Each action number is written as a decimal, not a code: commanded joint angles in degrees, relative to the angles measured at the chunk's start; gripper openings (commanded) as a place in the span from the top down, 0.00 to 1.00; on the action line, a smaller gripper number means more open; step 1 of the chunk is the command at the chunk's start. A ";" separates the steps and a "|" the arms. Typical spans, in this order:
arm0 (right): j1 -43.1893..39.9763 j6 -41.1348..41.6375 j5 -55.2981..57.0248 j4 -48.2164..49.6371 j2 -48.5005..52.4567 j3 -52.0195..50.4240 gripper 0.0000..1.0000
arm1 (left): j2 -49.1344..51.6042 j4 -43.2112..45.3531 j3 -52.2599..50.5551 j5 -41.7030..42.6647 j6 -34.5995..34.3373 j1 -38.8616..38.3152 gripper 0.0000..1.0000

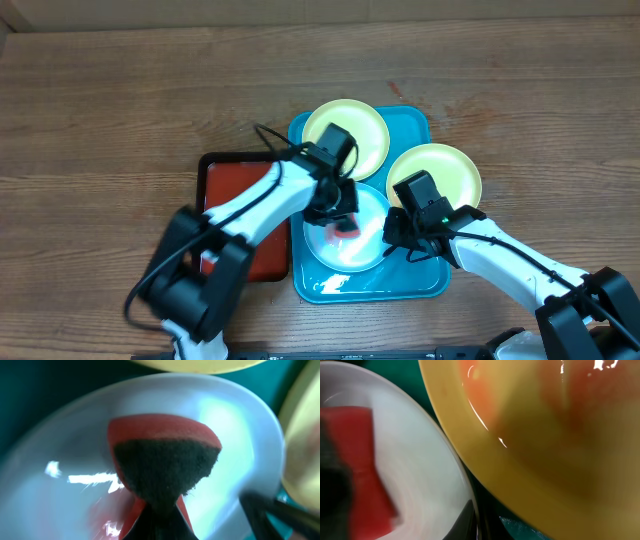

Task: Clean dirty plates on tray and stack at the side
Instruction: 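Scrub the white plate with the sponge held in left gripper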

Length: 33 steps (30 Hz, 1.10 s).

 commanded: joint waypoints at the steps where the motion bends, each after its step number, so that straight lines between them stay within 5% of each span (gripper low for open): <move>1: -0.70 0.79 3.80 -0.68 1.07 0.55 0.96 | 3.78 1.99 -0.44 4.98 -3.82 -0.46 0.96; 15: -0.70 0.76 3.82 -1.49 1.09 0.55 0.96 | 5.29 -15.98 1.36 -20.17 -0.57 6.69 0.96; 21: -0.70 0.79 3.82 -1.57 1.07 0.55 0.96 | 5.29 -9.40 1.33 -4.13 2.99 5.44 0.96; 33: -0.70 0.76 3.82 -2.54 1.07 0.55 0.96 | 10.80 8.63 1.31 18.88 -0.55 -3.87 0.96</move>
